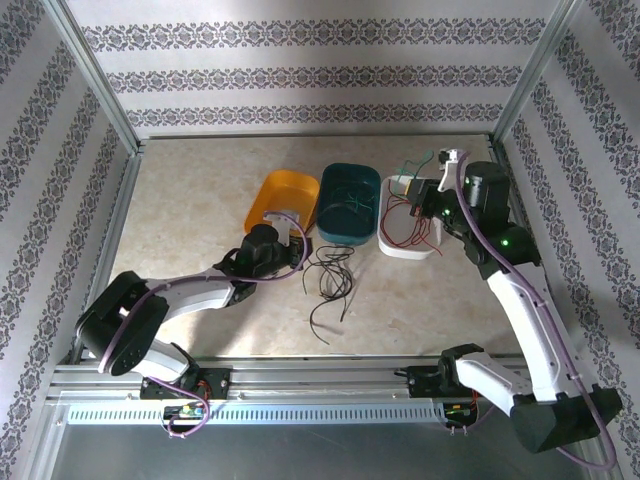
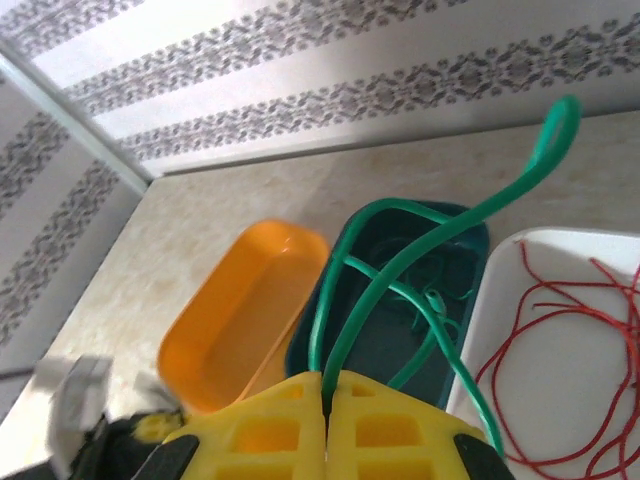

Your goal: Untangle the cables

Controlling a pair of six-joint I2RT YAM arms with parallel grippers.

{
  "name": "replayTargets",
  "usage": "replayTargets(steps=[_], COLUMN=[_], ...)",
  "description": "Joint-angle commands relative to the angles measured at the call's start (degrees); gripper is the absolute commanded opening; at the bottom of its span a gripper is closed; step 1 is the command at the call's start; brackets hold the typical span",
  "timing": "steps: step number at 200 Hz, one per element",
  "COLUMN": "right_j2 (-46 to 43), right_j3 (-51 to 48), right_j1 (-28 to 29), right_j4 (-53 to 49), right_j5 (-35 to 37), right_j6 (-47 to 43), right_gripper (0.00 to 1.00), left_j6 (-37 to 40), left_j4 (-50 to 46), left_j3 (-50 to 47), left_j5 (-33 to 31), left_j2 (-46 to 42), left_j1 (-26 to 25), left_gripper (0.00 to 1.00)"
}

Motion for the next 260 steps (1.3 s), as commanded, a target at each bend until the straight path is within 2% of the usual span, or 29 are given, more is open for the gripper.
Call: replayTargets(steps=[1, 27, 78, 86, 100, 109, 134, 156, 207, 229, 260], right_j2=[4.8, 12.5, 30.1, 32.4, 35.7, 36.5, 34.5, 30.6, 20.4, 16.7, 12.8], right_j3=[-0.7, 0.3, 4.5, 4.9, 6.2, 6.9, 6.2, 3.7, -5.3, -8.5, -11.4], right_j1=[0.3, 2.8, 5.4, 5.5, 5.8, 6.1, 6.7, 6.8, 6.5, 6.2, 6.1], right_j4=[6.1, 9.6, 14.4, 15.5, 16.7, 16.5, 16.7, 16.4, 15.6, 15.3, 15.2], right_j5=[1.5, 1.9, 3.1, 2.4, 0.3, 1.0, 2.5, 4.4, 9.6, 10.5, 12.3], right_j6=[3.9, 4.4, 5.1, 5.9, 6.6, 7.1, 6.7, 5.9, 4.9, 5.1, 5.3], right_gripper=[0.04, 0.03, 0.06, 0.11, 0.31, 0.39, 0.46, 0.47, 0.47, 0.47, 0.47], left_j6=[-0.8, 0.1, 0.2, -0.1, -0.7, -0.8, -0.7, 0.1, 7.7, 10.5, 14.3], left_j4=[-2.9, -4.4, -9.5, -9.7, -10.7, -11.7, -15.7, -19.8, -23.3, -24.9, -23.6], left_j3=[-0.3, 1.4, 5.3, 5.8, 6.8, 7.8, 11.8, 15.9, 21.1, 23.7, 26.4], left_j5=[-0.7, 2.2, 2.4, 2.5, 2.2, 2.1, 2.4, 4.4, 12.2, 8.2, -2.9], left_j2=[-2.5, -4.3, -7.2, -7.5, -7.9, -8.1, -9.1, -10.6, -15.8, -17.9, -19.4], left_j1=[0.5, 0.5, 0.5, 0.5, 0.4, 0.4, 0.4, 0.4, -0.5, -0.6, -0.5], left_gripper=[0.0, 0.0, 0.0, 0.0, 0.0, 0.0, 0.0, 0.0, 0.0, 0.0, 0.0])
